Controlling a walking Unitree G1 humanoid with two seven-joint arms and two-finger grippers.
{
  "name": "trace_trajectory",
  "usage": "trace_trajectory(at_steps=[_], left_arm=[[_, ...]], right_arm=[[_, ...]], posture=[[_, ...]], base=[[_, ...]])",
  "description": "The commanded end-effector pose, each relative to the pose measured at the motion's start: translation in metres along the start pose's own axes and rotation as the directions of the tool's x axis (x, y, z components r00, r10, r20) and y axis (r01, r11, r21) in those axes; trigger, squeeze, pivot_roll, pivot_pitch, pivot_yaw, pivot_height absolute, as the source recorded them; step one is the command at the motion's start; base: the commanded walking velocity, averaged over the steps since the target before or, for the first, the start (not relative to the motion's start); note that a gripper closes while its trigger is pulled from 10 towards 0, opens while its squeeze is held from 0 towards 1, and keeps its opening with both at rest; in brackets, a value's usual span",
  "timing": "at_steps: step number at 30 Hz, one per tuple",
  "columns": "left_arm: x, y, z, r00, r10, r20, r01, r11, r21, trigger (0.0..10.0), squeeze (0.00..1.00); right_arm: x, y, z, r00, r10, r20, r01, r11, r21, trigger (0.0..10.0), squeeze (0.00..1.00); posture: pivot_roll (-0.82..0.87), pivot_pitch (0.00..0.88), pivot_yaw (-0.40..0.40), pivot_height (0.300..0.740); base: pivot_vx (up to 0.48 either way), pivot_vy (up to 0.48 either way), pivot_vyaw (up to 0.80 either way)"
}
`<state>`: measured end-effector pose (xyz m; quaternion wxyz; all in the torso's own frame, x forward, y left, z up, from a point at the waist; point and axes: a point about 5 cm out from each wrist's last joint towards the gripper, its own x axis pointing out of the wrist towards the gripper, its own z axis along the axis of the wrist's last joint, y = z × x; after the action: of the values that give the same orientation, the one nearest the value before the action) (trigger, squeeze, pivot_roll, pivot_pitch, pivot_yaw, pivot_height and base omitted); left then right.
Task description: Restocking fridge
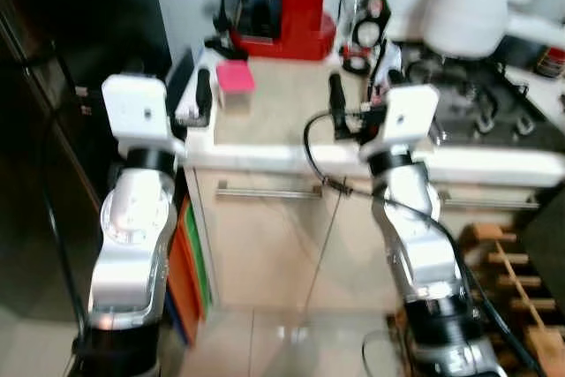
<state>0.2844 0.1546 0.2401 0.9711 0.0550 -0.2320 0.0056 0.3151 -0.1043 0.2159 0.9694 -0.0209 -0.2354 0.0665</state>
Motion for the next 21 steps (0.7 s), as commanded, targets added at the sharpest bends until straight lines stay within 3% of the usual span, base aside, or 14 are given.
trace_trajectory(at_steps=[1, 10, 15, 16, 21], left_arm=[[0.001, -0.004, 0.003, 1.000, -0.004, 0.015, 0.004, 1.000, -0.010, 10.0, 0.00], [0.001, -0.017, 0.005, 0.995, -0.098, 0.026, 0.097, 0.995, 0.015, 10.0, 0.00], [0.000, -0.024, 0.002, 0.989, -0.144, 0.013, 0.144, 0.990, 0.003, 10.0, 0.00], [-0.001, -0.026, 0.003, 0.989, -0.148, 0.021, 0.149, 0.988, -0.032, 10.0, 0.00], [0.000, -0.022, 0.003, 0.992, -0.122, 0.009, 0.122, 0.992, -0.039, 10.0, 0.00]], right_arm=[[0.002, -0.009, 0.006, 0.999, -0.035, 0.031, 0.035, 0.999, -0.015, 10.0, 0.00], [0.007, -0.011, 0.011, 0.997, -0.053, 0.048, 0.053, 0.998, -0.015, 10.0, 0.00], [0.006, -0.006, 0.009, 0.998, -0.048, 0.043, 0.048, 0.999, -0.003, 10.0, 0.00], [0.005, -0.004, 0.009, 0.998, -0.041, 0.040, 0.041, 0.999, 0.003, 10.0, 0.00], [0.003, -0.002, 0.009, 0.999, -0.034, 0.039, 0.034, 0.999, 0.008, 10.0, 0.00]], posture=[[0.06, 0.000, -0.013, 0.740], [0.07, 0.000, -0.014, 0.740], [0.07, 0.000, -0.010, 0.740], [0.07, 0.000, -0.010, 0.740], [0.07, 0.000, -0.012, 0.740]], base=[[0.416, 0.000, 0.60], [0.391, -0.191, 0.55], [0.283, -0.385, 0.00], [0.000, 0.000, 0.00], [0.000, 0.000, 0.00]])
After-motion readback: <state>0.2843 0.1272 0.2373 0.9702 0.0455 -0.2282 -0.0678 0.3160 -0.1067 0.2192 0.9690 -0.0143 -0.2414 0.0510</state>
